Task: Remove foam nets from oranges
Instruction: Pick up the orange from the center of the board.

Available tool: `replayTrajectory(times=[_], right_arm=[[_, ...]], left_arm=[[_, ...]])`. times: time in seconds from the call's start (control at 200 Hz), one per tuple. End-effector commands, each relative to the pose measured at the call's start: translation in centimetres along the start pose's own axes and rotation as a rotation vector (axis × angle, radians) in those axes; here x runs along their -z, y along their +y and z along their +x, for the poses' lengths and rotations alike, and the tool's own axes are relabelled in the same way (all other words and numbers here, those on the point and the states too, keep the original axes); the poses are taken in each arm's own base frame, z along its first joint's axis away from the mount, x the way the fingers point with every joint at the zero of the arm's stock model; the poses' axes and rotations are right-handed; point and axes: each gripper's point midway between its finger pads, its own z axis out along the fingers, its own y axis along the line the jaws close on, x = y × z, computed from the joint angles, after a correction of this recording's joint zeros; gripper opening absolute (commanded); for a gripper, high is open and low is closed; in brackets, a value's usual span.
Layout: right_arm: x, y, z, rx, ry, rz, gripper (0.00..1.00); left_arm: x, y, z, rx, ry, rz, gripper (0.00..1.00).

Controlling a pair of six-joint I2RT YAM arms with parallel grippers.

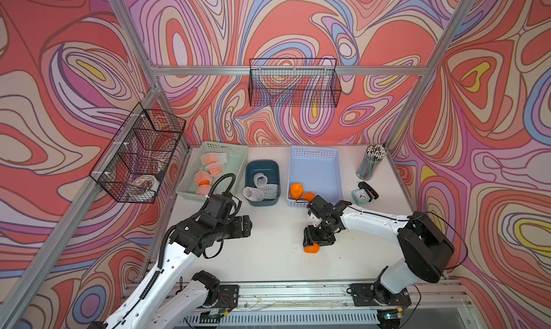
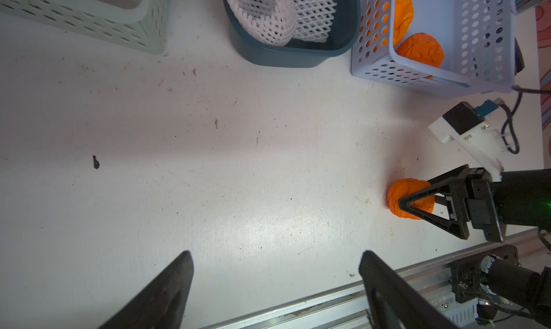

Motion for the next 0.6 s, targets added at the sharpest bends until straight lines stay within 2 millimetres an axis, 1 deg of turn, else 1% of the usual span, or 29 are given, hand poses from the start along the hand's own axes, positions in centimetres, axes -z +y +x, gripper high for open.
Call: replayTrajectory(times=[0.0,0.085,0.13,0.26,0.371,0.596], right_arm=[[0.2,0.1,-0.4,0.019,-0.001,0.020,0.58],[0.4,0.3,-0.5,0.019,-0.003,0.019,0.54],[0.7,0.4,-0.6,0.026,-0.006,0.018,0.54],[2.1,1.3,-1.3,0.054,-0.030,0.011,0.54],[4.0,2.9,-2.5,0.086,-0.070,-0.013,0.54],[8.7,7.1,-6.0,0.156,-0.174,-0.075,0.54]], left_arm=[[-0.1,0.7,0.5,0.010,0.007,-0.029,0.90],[-0.1,0.7,0.5,0.009,0.006,-0.030,0.90],[-0.1,0.7,0.5,0.010,0.006,-0.032,0.90],[0.0,0.6,0.4,0.009,0.002,-0.024,0.90],[0.2,-0.1,-0.3,0.003,-0.016,0.003,0.91],[1.9,-0.1,-2.4,-0.022,-0.098,-0.028,0.92]])
